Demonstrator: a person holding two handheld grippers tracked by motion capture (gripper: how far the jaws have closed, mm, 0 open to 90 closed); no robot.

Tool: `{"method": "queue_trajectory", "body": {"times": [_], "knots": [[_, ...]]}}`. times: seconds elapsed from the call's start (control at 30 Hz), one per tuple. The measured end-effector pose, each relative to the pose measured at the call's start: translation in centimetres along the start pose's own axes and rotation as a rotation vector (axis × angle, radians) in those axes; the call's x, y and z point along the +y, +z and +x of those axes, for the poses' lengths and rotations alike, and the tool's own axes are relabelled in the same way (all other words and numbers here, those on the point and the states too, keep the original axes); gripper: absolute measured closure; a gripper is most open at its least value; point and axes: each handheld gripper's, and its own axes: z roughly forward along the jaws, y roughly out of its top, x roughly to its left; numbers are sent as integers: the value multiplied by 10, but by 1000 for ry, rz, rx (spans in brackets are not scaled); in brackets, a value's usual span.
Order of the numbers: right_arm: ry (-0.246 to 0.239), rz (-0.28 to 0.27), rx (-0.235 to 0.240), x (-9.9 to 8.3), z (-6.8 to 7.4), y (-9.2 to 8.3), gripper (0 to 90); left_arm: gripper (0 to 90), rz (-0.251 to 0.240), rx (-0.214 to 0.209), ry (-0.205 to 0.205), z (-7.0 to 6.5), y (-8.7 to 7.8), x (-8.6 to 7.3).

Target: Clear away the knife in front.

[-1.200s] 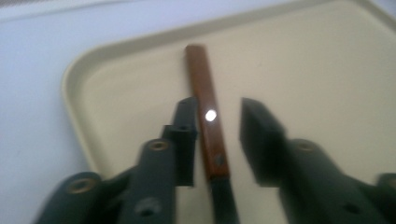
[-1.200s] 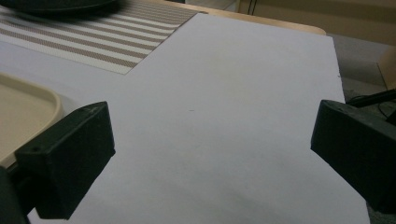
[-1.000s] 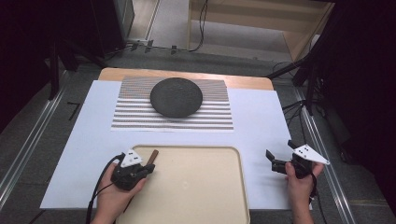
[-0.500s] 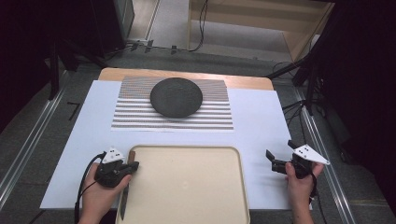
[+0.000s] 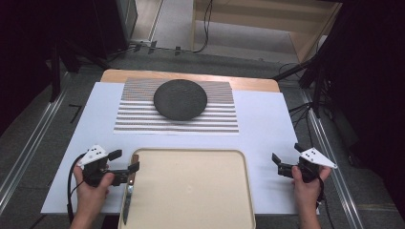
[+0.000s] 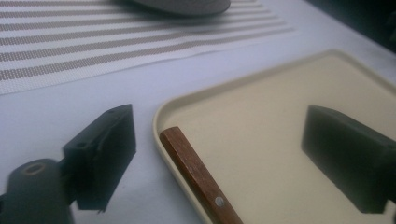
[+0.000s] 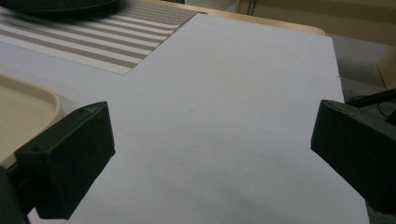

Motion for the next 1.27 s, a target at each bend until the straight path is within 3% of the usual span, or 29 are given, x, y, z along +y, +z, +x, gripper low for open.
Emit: {"method": "queue_trajectory", "body": {"times": [0.07,0.23,0.4,0.6,0.67,0.8,0.93,1.2,1.27], "knots": [[1,0,1,0,0,0,0,0,-26,6,13,7,-7,0],[1,0,0,0,0,0,0,0,-61,92,12,25,-18,2],[0,0,0,0,0,0,0,0,-66,167,27,42,-25,2],[2,0,-1,0,0,0,0,0,-67,169,43,60,-30,-6],[1,0,0,0,0,0,0,0,-70,163,15,65,-27,-11],[1,1,-1,0,0,0,0,0,-61,153,19,63,-23,-13],[1,-1,3,0,0,0,0,0,-56,159,58,58,-21,-15],[0,1,3,0,0,0,0,0,-117,134,-17,66,-27,-15],[1,3,0,0,0,0,0,0,-114,134,-19,66,-27,-15]]}}
